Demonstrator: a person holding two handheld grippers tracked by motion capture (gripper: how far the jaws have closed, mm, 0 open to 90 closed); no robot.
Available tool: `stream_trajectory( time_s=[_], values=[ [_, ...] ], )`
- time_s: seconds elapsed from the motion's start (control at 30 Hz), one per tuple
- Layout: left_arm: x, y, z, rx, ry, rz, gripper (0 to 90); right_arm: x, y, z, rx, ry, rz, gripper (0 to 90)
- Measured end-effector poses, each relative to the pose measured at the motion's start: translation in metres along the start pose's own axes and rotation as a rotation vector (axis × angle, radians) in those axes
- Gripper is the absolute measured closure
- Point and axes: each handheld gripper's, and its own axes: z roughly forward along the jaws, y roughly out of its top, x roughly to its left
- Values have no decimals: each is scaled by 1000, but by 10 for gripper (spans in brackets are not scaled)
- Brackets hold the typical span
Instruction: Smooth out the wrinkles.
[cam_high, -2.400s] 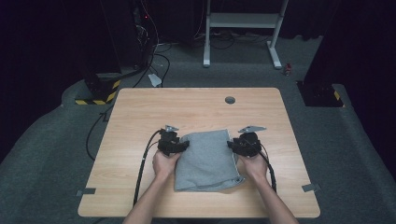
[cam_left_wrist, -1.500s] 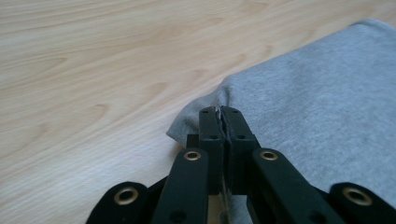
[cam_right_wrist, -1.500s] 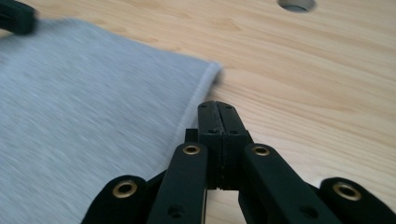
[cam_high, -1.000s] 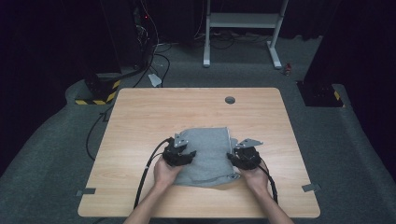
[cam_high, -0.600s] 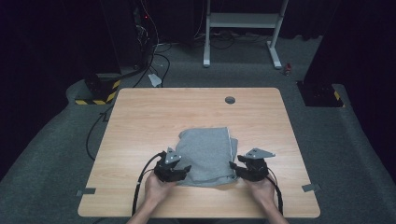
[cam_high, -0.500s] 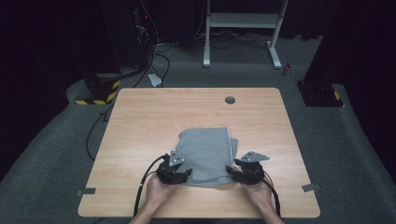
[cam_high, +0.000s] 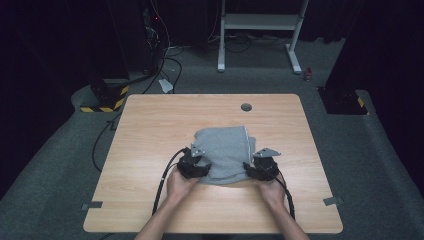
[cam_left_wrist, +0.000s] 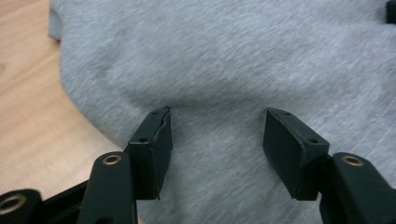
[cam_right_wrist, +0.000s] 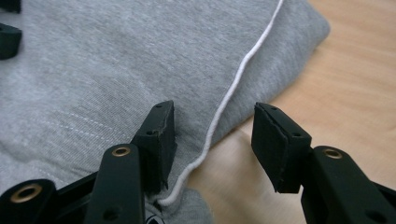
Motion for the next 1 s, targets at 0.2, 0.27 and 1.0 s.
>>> stream_trajectory(
  time_s=[0.2,0.27,1.0],
  values=[
    [6,0,-7,-17,18,-48,411,-6,9,0,-5,-14,20,499],
    [1,-6,-15,-22,13,-33,412,-3,6,-6,-23,-3,6,504],
    [10,-58,-56,-95,13,-65,400,-7,-39,-41,-55,38,-28,477]
  ],
)
